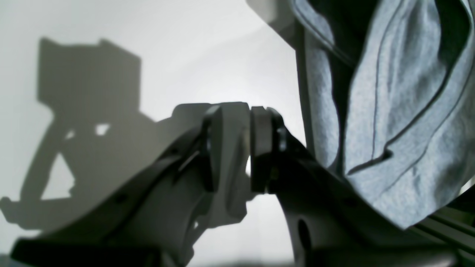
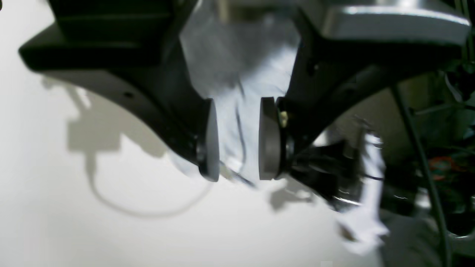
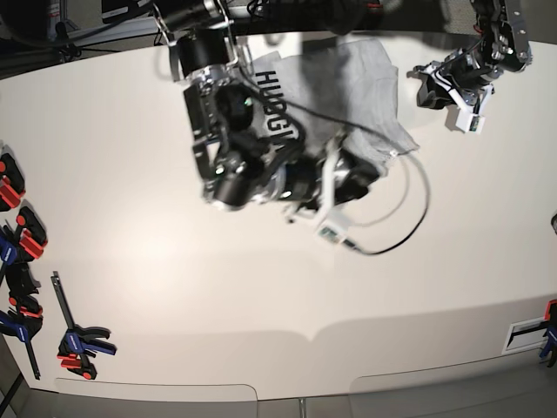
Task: Fold the T-shirt properly
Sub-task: 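Grasp the folded grey shirt's edge with the right gripper, then lower the left gripper and grasp the shirt's opposite edge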
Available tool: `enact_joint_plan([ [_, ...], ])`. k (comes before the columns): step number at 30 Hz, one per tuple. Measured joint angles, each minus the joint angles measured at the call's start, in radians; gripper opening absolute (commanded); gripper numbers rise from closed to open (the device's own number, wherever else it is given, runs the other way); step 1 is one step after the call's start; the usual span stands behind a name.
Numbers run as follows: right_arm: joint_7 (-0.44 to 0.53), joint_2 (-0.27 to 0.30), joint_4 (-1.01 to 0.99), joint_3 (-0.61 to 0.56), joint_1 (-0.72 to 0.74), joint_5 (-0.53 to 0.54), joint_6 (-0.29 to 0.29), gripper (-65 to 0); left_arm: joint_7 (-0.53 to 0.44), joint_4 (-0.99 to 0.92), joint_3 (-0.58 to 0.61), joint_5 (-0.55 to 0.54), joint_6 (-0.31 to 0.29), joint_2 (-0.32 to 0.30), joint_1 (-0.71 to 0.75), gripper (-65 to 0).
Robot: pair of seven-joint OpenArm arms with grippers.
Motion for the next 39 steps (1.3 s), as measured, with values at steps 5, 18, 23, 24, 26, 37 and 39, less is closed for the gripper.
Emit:
enact_joint_plan([
  [5, -0.021, -0.002, 0.000, 0.223, -0.002, 0.008, 0.000, -48.1, -0.017, 0.002, 0.000, -0.012, -0.025, -0.013, -0.006, -60.4],
  [18, -0.033, -0.002, 0.000, 0.418, -0.001, 0.108, 0.000, -65.0, 0.183, 0.393, -0.140, -0.402, -0.182, -0.013, 0.031, -65.0],
  [23, 0.011, 0.013, -0.005, 0.262, 0.010, -0.070, 0.000, -65.0, 0.247, 0.393, -0.116, -0.435, -0.184, 0.013, 0.096, -65.0],
  [24, 0.023, 0.013, -0.014, 0.240, 0.014, -0.099, 0.000, -65.0, 0.248, 0.387, -0.098, -0.433, -0.185, 0.011, 0.100, -65.0],
  [26, 0.040, 0.013, -0.049, 0.200, 0.023, -0.144, 0.000, -65.0, 0.244, 0.356, -0.037, -0.412, -0.187, 0.011, 0.098, -65.0],
  [37, 0.127, 0.026, -0.336, 0.166, 0.094, -0.345, 0.004, -65.0, 0.240, 0.142, 0.248, -0.307, -0.188, 0.013, 0.066, -65.0],
  [39, 0.107, 0.025, -0.358, 0.166, 0.084, -0.335, 0.003, -65.0, 0.232, 0.124, 0.249, -0.209, -0.187, 0.013, 0.052, -65.0],
])
